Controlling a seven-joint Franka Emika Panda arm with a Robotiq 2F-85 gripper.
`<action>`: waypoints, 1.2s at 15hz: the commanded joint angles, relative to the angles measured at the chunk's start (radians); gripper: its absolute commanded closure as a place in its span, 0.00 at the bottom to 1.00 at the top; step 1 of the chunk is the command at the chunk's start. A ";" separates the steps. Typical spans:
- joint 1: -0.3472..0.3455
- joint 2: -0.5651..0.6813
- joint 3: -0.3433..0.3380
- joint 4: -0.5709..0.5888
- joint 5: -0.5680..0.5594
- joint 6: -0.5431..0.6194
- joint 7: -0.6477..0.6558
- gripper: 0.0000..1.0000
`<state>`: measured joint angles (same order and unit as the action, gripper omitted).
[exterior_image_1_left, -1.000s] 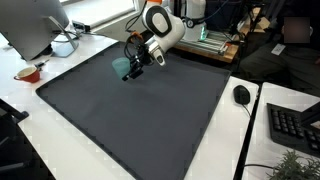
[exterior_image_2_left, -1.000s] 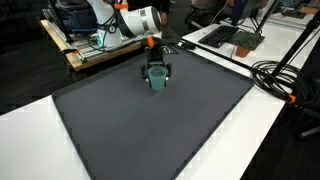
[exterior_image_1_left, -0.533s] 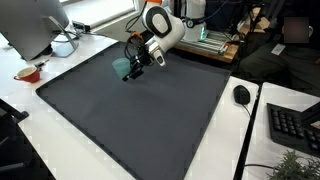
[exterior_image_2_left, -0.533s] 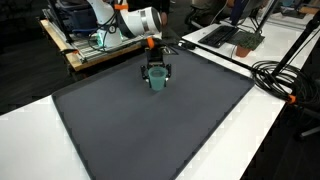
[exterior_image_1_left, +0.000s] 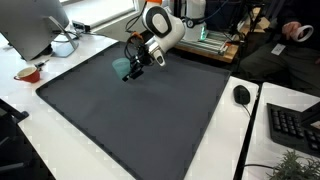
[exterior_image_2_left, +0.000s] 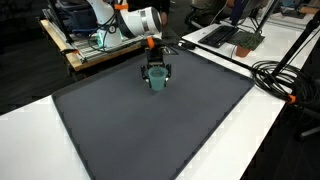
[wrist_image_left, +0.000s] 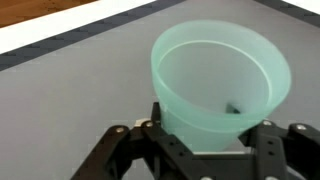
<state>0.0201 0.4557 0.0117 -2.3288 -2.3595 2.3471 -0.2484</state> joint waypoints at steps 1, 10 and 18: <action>-0.004 -0.001 0.005 0.000 0.004 -0.001 -0.005 0.33; -0.008 0.025 0.004 0.021 -0.001 0.009 -0.006 0.58; -0.015 0.098 0.005 0.070 -0.009 0.032 -0.004 0.58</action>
<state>0.0176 0.5248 0.0117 -2.2910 -2.3605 2.3553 -0.2483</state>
